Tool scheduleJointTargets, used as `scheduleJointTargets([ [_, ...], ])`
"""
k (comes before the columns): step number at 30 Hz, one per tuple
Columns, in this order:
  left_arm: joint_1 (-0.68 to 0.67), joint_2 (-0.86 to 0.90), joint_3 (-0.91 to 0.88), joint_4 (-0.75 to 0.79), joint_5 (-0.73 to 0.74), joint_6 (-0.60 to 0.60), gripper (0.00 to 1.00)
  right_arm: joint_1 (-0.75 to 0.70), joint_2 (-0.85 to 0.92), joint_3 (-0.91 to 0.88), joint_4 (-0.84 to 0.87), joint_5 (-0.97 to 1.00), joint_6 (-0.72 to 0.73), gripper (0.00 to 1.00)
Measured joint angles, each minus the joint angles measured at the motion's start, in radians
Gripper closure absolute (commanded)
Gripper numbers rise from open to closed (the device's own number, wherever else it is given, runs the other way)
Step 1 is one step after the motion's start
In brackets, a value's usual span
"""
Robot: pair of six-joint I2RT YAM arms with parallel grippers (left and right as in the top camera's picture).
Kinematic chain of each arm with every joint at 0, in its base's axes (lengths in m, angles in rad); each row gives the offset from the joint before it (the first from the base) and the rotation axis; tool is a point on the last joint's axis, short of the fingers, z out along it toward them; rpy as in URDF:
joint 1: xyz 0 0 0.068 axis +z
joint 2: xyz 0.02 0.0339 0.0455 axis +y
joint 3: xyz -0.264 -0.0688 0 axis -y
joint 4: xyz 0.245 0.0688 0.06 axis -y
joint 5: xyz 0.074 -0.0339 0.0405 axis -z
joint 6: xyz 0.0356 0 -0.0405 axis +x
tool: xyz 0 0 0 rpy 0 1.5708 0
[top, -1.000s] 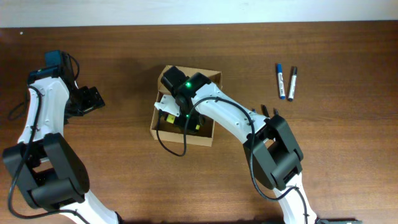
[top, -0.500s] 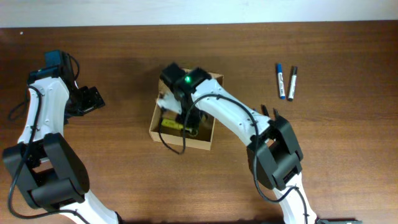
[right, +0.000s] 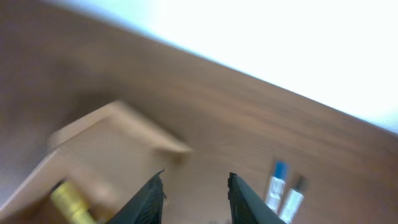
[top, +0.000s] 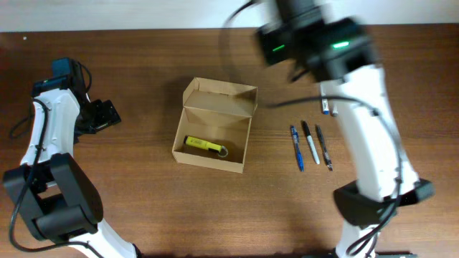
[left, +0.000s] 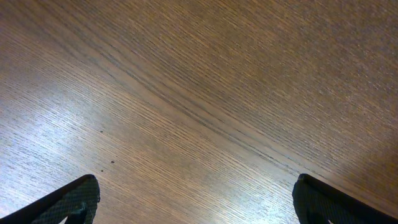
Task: Pack container
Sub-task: 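Move the highlighter into the box and release it, then grasp the blue whiteboard marker with the right gripper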
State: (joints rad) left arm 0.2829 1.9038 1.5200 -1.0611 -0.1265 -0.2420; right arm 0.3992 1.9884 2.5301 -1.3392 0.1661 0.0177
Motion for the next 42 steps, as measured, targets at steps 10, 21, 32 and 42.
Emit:
scheduleJointTargets([
  [10, 0.0, 0.0, 0.0, 0.0, 0.0, 0.0, 0.0, -0.327, 0.229, -0.148, -0.018, -0.139, 0.137, 0.7],
  [21, 0.0, 0.0, 0.0, 0.0, 0.0, 0.0, 0.0, -0.421, 0.44, -0.225, 0.05, -0.165, 0.124, 0.53],
  [32, 0.0, 0.0, 0.0, 0.0, 0.0, 0.0, 0.0, -0.436, 0.489, -0.225, 0.092, -0.164, 0.076, 0.54],
  [42, 0.0, 0.0, 0.0, 0.0, 0.0, 0.0, 0.0, -0.436, 0.576, -0.245, 0.091, -0.164, 0.068, 0.74],
])
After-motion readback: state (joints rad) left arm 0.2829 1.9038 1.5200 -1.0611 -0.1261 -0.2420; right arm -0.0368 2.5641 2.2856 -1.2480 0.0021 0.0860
